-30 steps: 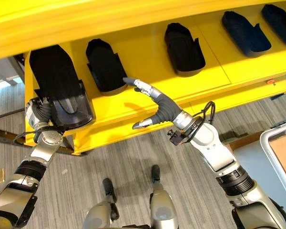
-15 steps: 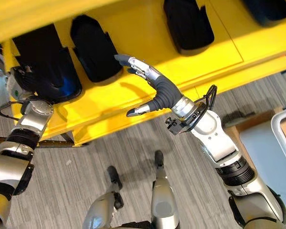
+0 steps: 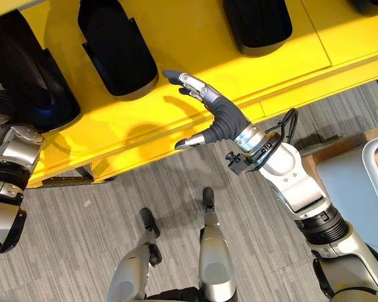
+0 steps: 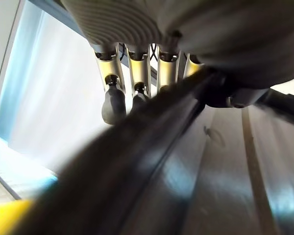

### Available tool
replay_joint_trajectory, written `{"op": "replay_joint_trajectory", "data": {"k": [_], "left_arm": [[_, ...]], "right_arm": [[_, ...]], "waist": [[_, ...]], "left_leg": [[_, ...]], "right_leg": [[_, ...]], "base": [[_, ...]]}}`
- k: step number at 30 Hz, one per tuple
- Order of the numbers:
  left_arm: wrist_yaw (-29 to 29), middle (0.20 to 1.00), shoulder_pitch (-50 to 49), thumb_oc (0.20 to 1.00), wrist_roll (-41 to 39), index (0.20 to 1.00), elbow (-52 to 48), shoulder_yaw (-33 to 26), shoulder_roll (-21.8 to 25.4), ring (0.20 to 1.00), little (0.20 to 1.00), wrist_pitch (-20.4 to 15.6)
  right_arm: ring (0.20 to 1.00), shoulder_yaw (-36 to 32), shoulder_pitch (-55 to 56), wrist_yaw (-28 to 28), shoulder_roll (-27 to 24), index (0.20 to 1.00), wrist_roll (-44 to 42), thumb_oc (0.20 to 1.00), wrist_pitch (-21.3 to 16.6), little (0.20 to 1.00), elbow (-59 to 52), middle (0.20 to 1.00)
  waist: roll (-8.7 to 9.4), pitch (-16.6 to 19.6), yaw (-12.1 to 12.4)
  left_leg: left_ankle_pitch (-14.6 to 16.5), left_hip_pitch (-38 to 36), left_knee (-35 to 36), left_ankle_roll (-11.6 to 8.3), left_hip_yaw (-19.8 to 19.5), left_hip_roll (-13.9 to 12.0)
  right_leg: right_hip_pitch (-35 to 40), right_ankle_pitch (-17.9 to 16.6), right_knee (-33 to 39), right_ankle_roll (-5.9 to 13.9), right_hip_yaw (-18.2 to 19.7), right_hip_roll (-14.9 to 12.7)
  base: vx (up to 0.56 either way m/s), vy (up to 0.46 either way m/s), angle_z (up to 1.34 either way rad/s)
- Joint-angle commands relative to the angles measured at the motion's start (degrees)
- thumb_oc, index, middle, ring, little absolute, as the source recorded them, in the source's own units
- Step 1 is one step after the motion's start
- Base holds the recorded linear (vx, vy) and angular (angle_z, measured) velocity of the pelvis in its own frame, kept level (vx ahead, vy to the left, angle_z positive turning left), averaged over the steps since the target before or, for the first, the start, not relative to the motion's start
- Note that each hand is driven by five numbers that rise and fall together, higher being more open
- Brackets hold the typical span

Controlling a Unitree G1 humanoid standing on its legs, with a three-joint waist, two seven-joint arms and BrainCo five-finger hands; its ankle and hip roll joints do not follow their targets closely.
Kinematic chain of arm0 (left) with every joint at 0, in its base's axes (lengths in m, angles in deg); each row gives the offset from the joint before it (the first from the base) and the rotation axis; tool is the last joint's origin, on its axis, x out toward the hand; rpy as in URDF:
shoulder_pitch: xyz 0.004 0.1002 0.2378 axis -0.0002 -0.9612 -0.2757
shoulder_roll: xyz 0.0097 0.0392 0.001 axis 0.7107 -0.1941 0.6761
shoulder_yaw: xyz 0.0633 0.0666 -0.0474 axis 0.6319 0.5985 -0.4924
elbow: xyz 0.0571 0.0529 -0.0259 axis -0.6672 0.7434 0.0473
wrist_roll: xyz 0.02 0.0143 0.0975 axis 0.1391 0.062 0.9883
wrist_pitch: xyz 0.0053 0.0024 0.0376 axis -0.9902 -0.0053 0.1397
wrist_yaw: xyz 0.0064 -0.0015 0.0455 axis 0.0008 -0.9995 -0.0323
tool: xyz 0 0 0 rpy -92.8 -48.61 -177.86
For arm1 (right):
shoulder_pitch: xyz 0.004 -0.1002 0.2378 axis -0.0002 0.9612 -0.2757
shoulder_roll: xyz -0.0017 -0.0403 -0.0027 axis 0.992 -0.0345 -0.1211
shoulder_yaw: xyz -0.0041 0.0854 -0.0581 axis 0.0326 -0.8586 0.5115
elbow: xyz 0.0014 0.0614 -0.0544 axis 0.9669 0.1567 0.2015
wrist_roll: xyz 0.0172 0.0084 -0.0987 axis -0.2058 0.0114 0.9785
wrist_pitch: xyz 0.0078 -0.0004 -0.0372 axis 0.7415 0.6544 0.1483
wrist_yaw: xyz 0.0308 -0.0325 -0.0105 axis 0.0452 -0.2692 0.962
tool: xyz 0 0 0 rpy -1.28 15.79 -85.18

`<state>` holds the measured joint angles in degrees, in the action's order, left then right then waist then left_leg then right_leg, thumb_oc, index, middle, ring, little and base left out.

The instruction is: Move parts from the plastic box to the shelf.

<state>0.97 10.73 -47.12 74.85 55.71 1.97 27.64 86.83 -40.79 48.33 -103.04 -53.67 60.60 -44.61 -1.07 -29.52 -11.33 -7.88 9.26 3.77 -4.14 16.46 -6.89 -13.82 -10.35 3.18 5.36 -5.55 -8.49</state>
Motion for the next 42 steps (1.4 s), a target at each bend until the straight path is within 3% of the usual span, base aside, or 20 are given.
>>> {"op": "replay_joint_trajectory", "data": {"k": [1,5,15,16,17,20,36,42], "left_arm": [[1.9,0.2,4.0,0.2,5.7,0.2,1.4,-0.5,7.6,0.2,0.2,2.8],[0.2,0.2,2.3,0.2,8.6,0.2,0.3,-0.3,8.9,0.2,0.2,4.8],[-4.2,0.2,3.4,0.2,10.9,0.2,-0.5,0.7,10.8,0.2,0.2,4.3],[-4.5,0.413,3.5,0.413,11.4,0.413,-0.4,0.9,10.8,0.413,0.413,4.1],[-4.6,1.0,3.8,1.0,12.0,1.0,-0.3,1.4,10.6,1.0,1.0,4.2],[-4.2,1.0,4.1,1.0,9.3,1.0,-0.2,2.1,10.4,1.0,1.0,5.4],[-3.2,1.0,5.9,1.0,13.6,1.0,-1.8,3.6,10.7,1.0,1.0,-0.4],[5.6,1.0,6.0,1.0,13.4,1.0,-4.1,3.3,10.5,1.0,1.0,0.3]], "right_arm": [[1.0,-3.8,0.0,-1.6,-0.5,1.0,-2.0,1.0,-3.7,1.0,-2.6,1.0],[1.0,-4.3,0.3,-2.2,-1.5,1.0,-2.4,1.0,-3.9,1.0,-2.4,1.0],[1.0,-5.3,1.2,-2.9,-3.2,1.0,-2.5,1.0,-5.0,1.0,-1.6,1.0],[1.0,-5.1,1.1,-3.1,-3.2,1.0,-2.4,1.0,-5.1,1.0,-1.6,1.0],[1.0,-5.1,0.9,-3.2,-3.1,1.0,-2.5,1.0,-5.0,1.0,-1.5,1.0],[1.0,-5.0,1.1,-3.5,-3.4,1.0,-2.8,1.0,-5.3,1.0,-1.3,1.0],[1.0,-4.3,1.0,-4.2,-5.0,1.0,-4.6,1.0,-6.7,1.0,0.0,1.0],[1.0,-4.3,1.4,-4.2,-4.9,1.0,-4.8,1.0,-6.9,1.0,-0.2,1.0]], "waist": [[2.97,1.5,0.6],[2.8,1.3,1.1],[2.57,0.8,1.3],[2.62,0.8,1.2],[2.69,0.8,1.2],[2.9,0.7,1.2],[3.03,0.8,0.9],[3.02,1.0,0.9]], "left_leg": [[6.3,5.1,-12.2,1.9,0.5,1.7],[6.3,5.1,-12.3,2.0,0.2,1.8],[6.2,5.7,-12.5,2.17,0.1,2.2],[6.3,5.7,-12.5,2.21,0.2,2.2],[6.2,5.8,-12.6,2.22,0.2,2.2],[6.3,5.8,-12.7,2.27,0.4,2.2],[5.8,5.5,-11.9,2.1,0.9,2.3],[5.6,5.2,-11.5,2.09,0.8,2.5]], "right_leg": [[-4.4,5.1,-9.3,1.66,2.3,-0.7],[-4.1,5.0,-9.1,1.84,2.1,-0.8],[-4.3,4.4,-8.8,2.16,2.3,-1.0],[-4.3,4.4,-8.7,2.17,2.3,-1.0],[-4.3,4.3,-8.6,2.14,2.3,-1.0],[-4.3,4.2,-8.6,2.19,2.4,-0.9],[-4.1,4.0,-8.2,1.87,2.6,-0.6],[-3.8,4.0,-7.9,1.77,2.5,-0.6]], "base": [[-0.03,-0.015,0.02],[-0.01,0.001,0.07],[0.0,0.002,0.0],[0.0,0.0,0.0],[0.0,0.0,0.0],[0.0,0.0,0.0],[0.0,0.0,0.0],[0.0,0.0,0.0]]}}
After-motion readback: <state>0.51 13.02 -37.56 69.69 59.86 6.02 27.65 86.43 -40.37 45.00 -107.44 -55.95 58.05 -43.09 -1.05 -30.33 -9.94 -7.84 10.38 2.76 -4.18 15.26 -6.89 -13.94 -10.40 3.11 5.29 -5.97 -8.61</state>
